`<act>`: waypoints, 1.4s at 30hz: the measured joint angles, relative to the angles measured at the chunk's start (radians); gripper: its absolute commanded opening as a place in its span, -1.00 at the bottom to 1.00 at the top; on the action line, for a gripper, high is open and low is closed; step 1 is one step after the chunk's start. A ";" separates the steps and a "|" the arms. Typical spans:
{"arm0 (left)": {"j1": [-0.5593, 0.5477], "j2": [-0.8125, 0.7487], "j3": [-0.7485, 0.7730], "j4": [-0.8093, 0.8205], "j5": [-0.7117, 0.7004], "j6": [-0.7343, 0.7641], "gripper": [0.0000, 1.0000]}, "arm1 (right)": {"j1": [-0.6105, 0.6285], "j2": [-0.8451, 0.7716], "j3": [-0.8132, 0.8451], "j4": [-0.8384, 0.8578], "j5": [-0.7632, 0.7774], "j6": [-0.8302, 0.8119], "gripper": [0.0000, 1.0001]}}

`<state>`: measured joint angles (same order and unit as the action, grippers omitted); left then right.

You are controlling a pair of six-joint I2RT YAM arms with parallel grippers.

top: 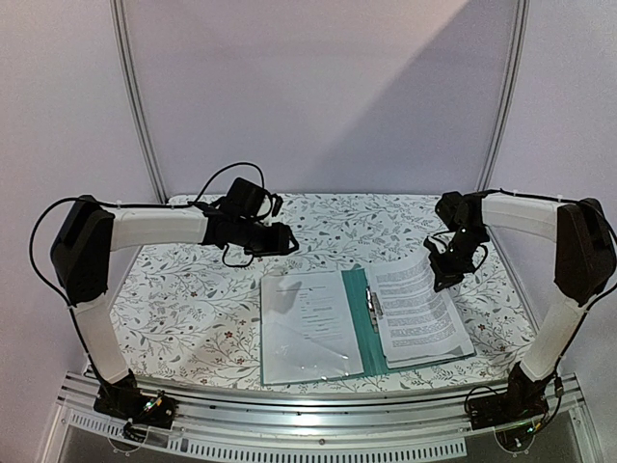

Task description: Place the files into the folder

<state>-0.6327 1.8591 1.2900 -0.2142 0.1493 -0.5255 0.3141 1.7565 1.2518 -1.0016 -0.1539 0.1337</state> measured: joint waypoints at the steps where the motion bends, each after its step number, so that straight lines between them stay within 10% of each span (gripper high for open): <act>1: 0.000 0.000 0.000 0.000 0.000 0.000 0.07 | 0.000 0.000 0.000 0.000 0.002 -0.001 -1.00; 17: 0.000 0.000 0.000 0.000 0.000 0.000 0.07 | 0.001 0.000 0.000 0.000 0.039 -0.002 -0.70; 30: 0.000 0.000 0.000 0.000 0.001 0.000 0.07 | 0.001 0.001 0.017 -0.008 0.065 0.003 0.24; 33: 0.000 0.000 0.000 0.000 0.002 0.000 0.07 | 0.001 0.001 0.017 -0.011 0.075 0.010 0.93; 42: 0.000 0.000 0.000 0.000 0.005 0.000 0.07 | 0.002 0.001 0.017 -0.012 0.113 0.017 0.98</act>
<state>-0.6327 1.8595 1.2900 -0.2142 0.1539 -0.5255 0.3161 1.7576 1.2690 -1.0138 -0.0406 0.1509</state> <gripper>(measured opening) 0.536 0.988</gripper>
